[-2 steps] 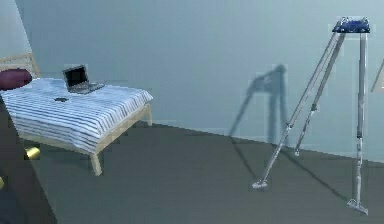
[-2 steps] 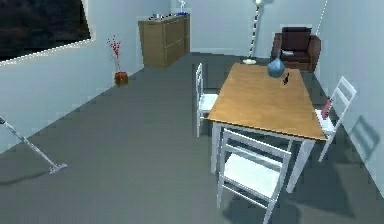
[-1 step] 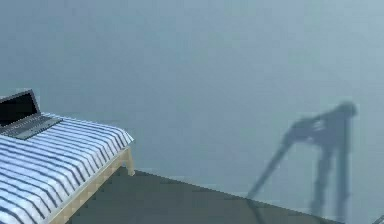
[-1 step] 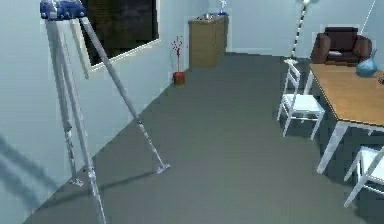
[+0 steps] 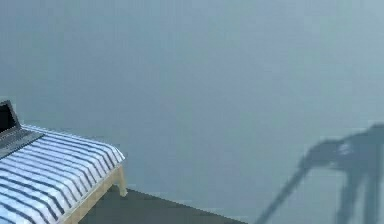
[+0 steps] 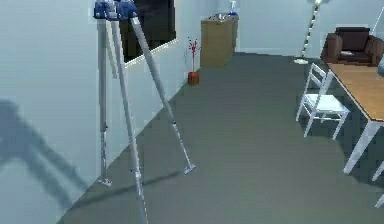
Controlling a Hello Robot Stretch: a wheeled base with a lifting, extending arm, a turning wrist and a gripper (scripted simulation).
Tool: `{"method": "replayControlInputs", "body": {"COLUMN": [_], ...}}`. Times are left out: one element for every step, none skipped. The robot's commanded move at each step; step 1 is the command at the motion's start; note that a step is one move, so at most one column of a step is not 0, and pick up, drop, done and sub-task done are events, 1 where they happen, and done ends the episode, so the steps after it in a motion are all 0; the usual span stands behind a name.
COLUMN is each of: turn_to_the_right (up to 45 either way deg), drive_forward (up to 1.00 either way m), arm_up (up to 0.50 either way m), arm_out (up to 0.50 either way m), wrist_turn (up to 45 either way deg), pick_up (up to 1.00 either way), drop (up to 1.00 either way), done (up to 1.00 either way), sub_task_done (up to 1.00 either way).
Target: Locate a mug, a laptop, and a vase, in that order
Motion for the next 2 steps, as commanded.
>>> {"method": "replayControlInputs", "body": {"turn_to_the_right": [-45.0, -45.0], "drive_forward": [0.00, 0.00], "arm_up": [0.00, 0.00], "arm_out": [0.00, 0.00], "wrist_turn": [0.0, 0.0], "pick_up": [0.00, 0.00], "drop": [0.00, 0.00], "done": [0.00, 0.00], "sub_task_done": [0.00, 0.00]}}
